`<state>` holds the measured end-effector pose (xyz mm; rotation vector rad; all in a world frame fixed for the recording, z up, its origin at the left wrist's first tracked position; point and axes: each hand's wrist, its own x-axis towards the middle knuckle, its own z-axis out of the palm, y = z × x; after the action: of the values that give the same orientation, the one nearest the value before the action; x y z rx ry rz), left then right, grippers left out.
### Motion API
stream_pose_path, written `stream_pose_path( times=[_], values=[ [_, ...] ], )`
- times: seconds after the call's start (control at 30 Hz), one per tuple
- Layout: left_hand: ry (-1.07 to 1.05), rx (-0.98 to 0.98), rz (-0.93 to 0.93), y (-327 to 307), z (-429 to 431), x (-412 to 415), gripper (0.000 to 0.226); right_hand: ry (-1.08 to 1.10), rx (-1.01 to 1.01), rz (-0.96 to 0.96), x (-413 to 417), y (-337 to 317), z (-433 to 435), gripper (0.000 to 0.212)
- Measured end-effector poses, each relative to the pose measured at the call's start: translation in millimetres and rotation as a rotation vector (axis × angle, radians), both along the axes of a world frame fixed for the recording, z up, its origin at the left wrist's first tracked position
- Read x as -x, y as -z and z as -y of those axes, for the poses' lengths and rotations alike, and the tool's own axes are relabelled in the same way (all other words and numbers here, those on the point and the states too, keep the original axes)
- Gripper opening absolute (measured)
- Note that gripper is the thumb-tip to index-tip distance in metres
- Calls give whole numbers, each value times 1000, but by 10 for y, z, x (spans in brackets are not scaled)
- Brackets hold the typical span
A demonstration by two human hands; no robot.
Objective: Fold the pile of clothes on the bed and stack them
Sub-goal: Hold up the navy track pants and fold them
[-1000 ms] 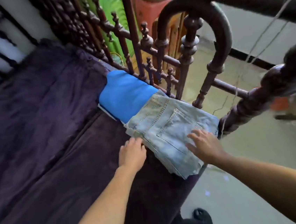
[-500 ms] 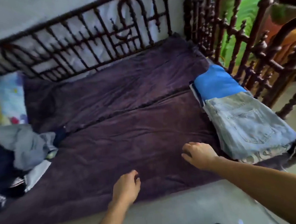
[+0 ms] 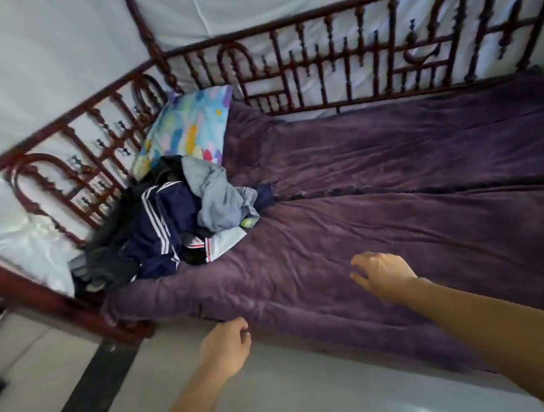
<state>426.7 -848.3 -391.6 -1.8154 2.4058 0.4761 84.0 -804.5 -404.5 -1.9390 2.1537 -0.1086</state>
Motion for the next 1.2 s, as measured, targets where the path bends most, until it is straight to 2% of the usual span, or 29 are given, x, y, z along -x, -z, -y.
stream_pose_path(
  times=[0.2,0.33,0.63,0.8,1.0,1.13,1.2],
  values=[
    [-87,44,-33,-191,620,-791,24,-90,25,23,-808,8,834,35],
    [-95,32,-71,-201,1148,-1089,25,-94,-28,19,-1128,117,1485,33],
    [-103,-5,-9,-186,3002,-1673,24,-79,-143,84,-1774,496,3365,38],
    [-84,-23,-46,-184,3883,-1885,24,-57,-183,125,-2150,597,4195,37],
    [24,-112,-19,139,4771,-2045,25,10,-283,114,-2413,790,4943,42],
    [150,-130,-14,504,5549,-2096,24,147,-382,112,-2475,1045,5287,35],
    [252,-148,10,724,5957,-2134,26,210,-426,115,-2564,1192,5456,38]
  ],
)
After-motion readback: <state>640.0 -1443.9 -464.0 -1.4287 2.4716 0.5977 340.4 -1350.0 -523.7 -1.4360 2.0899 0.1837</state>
